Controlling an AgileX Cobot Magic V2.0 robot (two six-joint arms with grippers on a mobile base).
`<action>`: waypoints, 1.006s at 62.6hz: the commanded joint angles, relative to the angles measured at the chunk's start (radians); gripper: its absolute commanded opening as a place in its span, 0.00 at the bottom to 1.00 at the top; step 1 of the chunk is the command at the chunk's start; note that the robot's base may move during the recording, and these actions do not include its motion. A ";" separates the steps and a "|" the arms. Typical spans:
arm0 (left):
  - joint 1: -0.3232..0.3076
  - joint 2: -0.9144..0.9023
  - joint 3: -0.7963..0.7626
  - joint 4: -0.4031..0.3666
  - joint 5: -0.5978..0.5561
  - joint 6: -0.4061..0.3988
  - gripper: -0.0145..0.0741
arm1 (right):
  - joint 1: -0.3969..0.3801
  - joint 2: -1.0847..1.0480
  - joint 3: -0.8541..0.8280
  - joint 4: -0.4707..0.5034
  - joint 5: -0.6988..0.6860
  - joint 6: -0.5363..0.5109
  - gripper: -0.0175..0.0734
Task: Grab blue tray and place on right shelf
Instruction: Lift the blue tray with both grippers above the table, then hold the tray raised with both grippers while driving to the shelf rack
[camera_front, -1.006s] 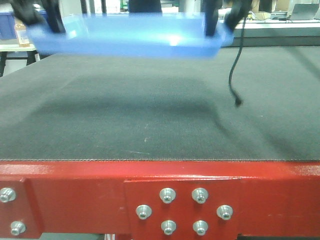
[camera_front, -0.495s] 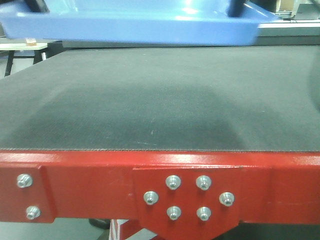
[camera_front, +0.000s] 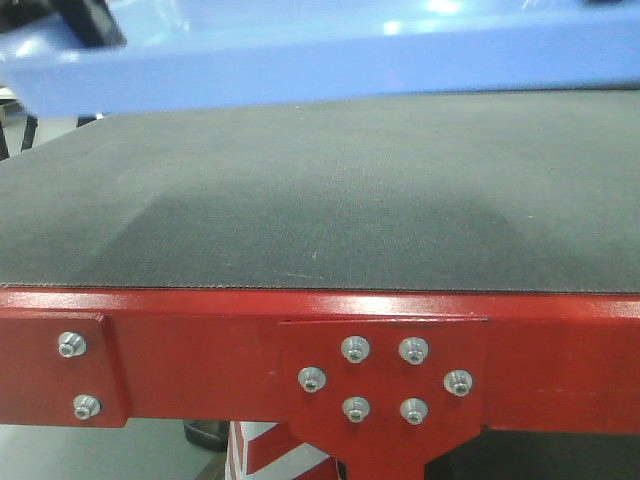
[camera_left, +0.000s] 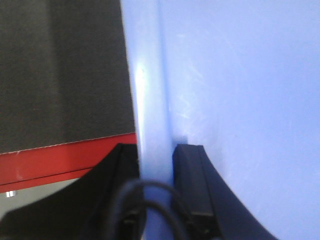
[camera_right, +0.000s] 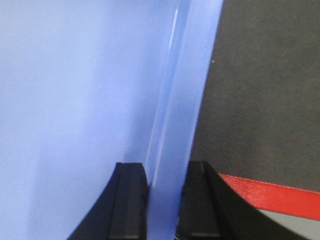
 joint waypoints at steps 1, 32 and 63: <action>-0.027 -0.077 -0.023 0.050 0.012 0.016 0.12 | -0.009 -0.096 -0.030 -0.044 -0.049 -0.027 0.25; -0.026 -0.181 -0.077 0.070 0.058 0.008 0.12 | -0.009 -0.132 -0.029 -0.042 -0.040 -0.027 0.25; -0.026 -0.177 -0.077 0.066 0.058 0.008 0.11 | -0.009 -0.131 -0.029 -0.042 -0.040 -0.027 0.25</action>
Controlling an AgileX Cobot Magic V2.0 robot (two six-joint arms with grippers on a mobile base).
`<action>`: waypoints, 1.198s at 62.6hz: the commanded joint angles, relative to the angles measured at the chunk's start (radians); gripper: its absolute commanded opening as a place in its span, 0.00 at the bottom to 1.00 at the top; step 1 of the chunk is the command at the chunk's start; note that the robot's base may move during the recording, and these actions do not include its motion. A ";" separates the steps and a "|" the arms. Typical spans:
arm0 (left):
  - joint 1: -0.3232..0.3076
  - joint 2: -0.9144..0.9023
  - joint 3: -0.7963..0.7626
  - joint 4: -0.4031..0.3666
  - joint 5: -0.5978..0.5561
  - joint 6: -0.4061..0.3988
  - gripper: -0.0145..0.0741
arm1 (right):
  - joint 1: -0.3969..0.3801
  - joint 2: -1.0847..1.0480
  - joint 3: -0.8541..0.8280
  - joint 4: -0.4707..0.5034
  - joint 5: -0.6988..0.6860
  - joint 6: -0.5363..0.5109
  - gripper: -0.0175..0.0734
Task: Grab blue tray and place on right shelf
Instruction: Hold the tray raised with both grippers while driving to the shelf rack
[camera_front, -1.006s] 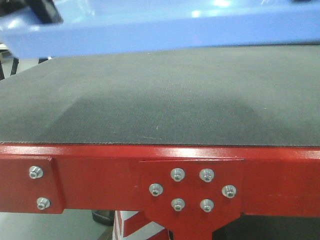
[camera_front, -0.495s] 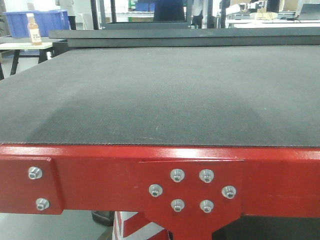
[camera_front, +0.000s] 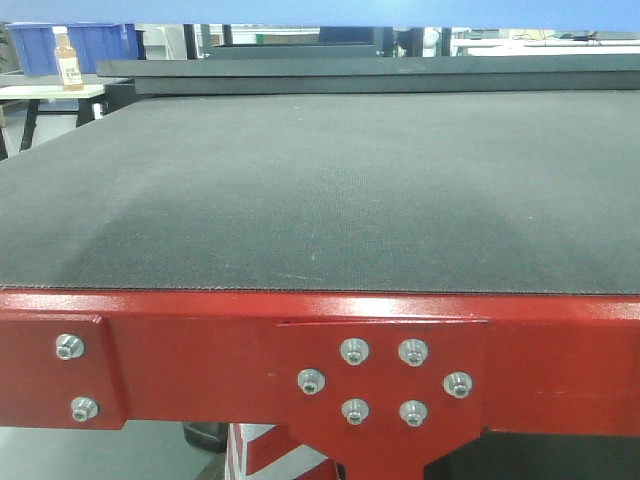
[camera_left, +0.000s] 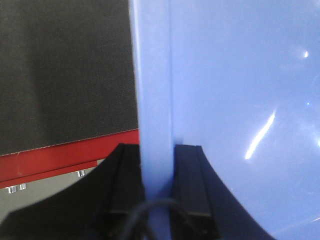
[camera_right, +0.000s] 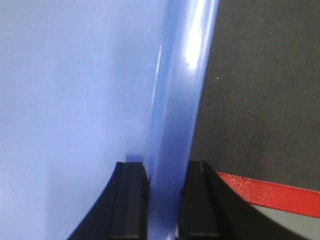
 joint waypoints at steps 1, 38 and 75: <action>-0.003 -0.026 -0.030 0.050 -0.013 0.033 0.11 | -0.009 -0.017 -0.031 -0.070 -0.054 -0.027 0.25; -0.003 -0.026 -0.030 0.043 -0.013 0.033 0.11 | -0.009 -0.011 -0.031 -0.070 -0.055 -0.027 0.25; -0.003 -0.026 -0.030 0.019 -0.013 0.033 0.11 | -0.009 -0.005 -0.031 -0.070 -0.057 -0.027 0.25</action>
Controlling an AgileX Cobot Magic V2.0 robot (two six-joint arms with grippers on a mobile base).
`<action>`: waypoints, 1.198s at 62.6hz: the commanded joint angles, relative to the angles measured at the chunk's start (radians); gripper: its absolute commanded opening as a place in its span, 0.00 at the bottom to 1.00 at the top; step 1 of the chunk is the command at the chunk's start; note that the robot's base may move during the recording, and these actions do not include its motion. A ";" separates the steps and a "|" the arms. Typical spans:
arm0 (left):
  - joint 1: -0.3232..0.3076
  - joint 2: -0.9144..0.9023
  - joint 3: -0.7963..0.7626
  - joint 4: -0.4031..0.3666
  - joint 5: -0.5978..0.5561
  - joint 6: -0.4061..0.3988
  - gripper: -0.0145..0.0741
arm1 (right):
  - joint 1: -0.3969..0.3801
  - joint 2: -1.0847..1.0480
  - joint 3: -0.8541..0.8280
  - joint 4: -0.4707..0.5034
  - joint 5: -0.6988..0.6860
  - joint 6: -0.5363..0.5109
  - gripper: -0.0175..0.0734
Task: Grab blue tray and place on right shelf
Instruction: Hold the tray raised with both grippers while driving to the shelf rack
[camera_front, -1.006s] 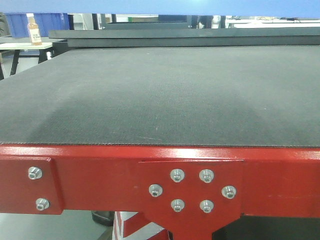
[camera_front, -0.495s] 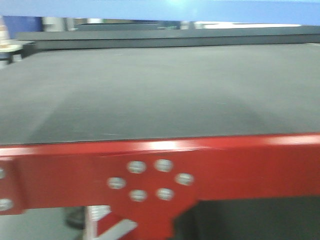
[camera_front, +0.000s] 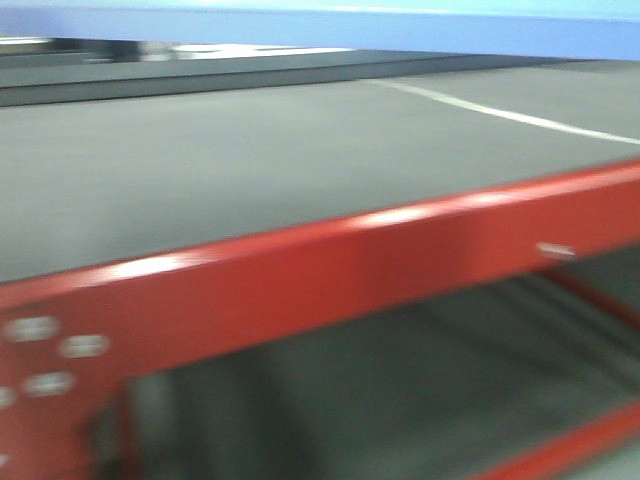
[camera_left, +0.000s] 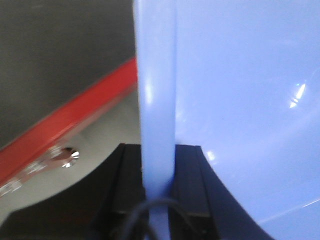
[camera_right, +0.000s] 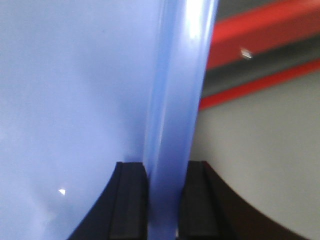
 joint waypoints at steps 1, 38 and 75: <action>-0.003 -0.026 -0.030 0.030 -0.020 0.029 0.11 | -0.009 -0.018 -0.031 -0.066 -0.051 -0.023 0.25; -0.003 -0.026 -0.030 0.030 -0.020 0.029 0.11 | -0.009 -0.018 -0.031 -0.066 -0.051 -0.023 0.25; -0.003 -0.026 -0.030 0.030 -0.020 0.029 0.11 | -0.009 -0.018 -0.031 -0.066 -0.051 -0.023 0.25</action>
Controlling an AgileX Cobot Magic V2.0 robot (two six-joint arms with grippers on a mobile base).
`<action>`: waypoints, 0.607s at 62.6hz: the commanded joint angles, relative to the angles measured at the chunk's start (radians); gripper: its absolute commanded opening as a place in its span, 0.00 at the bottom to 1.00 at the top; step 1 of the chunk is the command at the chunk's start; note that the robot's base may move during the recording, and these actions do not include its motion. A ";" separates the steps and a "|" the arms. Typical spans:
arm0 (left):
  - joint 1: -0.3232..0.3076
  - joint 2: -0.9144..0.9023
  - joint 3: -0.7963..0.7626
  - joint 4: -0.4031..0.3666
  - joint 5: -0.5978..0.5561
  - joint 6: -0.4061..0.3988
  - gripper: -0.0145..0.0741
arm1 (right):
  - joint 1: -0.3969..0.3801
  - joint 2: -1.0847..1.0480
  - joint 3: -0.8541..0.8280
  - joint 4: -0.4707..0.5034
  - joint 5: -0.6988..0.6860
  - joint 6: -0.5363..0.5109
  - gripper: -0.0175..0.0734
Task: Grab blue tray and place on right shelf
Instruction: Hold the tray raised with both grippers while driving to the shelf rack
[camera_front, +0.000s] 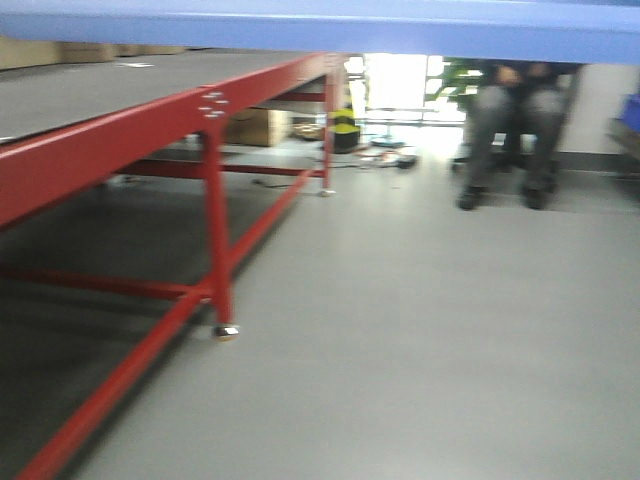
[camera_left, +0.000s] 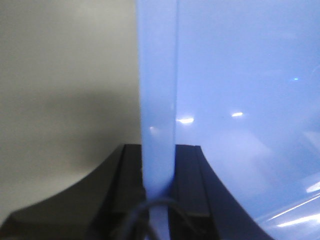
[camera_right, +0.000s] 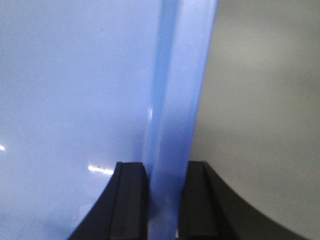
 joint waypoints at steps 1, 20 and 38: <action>-0.003 -0.026 -0.030 0.033 -0.021 0.025 0.11 | -0.009 -0.018 -0.031 -0.063 -0.051 -0.023 0.25; -0.003 -0.026 -0.030 0.033 -0.021 0.025 0.11 | -0.009 -0.018 -0.031 -0.063 -0.051 -0.023 0.25; -0.003 -0.026 -0.030 0.033 -0.021 0.025 0.11 | -0.009 -0.018 -0.031 -0.063 -0.051 -0.023 0.25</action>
